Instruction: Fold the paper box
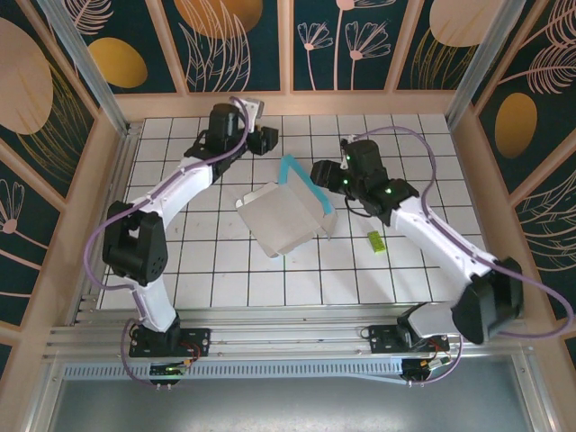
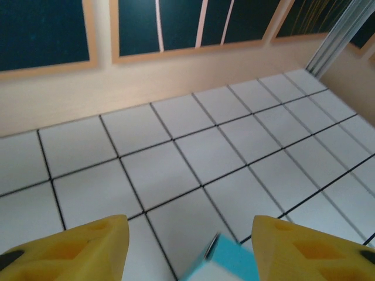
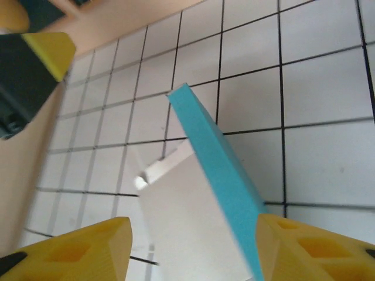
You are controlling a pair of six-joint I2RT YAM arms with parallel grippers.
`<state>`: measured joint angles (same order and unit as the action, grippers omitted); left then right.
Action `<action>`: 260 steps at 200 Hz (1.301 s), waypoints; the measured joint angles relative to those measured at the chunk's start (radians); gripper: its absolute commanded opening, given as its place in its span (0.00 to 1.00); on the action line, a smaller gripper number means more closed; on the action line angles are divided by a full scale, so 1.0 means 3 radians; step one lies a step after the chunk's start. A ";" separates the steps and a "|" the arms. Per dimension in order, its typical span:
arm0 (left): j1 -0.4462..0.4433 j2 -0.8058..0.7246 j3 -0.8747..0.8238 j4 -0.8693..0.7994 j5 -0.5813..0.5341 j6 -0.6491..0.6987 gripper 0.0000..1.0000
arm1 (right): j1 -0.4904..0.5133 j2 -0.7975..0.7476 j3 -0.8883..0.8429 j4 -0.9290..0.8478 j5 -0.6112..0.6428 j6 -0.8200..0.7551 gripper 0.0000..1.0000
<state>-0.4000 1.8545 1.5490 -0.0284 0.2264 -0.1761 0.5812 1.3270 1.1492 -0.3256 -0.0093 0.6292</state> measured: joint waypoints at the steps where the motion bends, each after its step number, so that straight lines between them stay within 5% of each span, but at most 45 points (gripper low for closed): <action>1: 0.0000 0.0009 0.0022 -0.0013 0.0005 -0.0001 0.56 | 0.0010 -0.0009 0.0000 -0.0008 0.0013 0.0024 0.57; 46: 0.0001 0.0710 0.0987 -0.0666 0.0211 -0.0006 0.56 | 0.0361 0.0151 0.0048 -0.0760 0.0234 0.1686 0.59; 95: 0.0010 0.1259 0.1489 -0.1104 0.0523 -0.0008 0.61 | 0.0371 0.0484 0.0081 -0.1030 0.0370 0.2388 0.57; 172: 0.0031 0.1383 0.1376 -0.1241 0.0876 -0.0025 0.61 | 0.0242 0.0749 0.0156 -0.0882 0.0591 0.2516 0.53; 260: 0.0071 0.1151 0.0757 -0.0720 0.1203 -0.0273 0.50 | 0.0234 0.0870 0.0149 -0.0495 0.0839 0.1853 0.51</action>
<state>-0.3786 2.1998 1.7760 -0.2443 0.5873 -0.2581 0.6514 1.5879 1.1938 -0.4740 0.2424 1.1851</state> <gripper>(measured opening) 0.506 0.516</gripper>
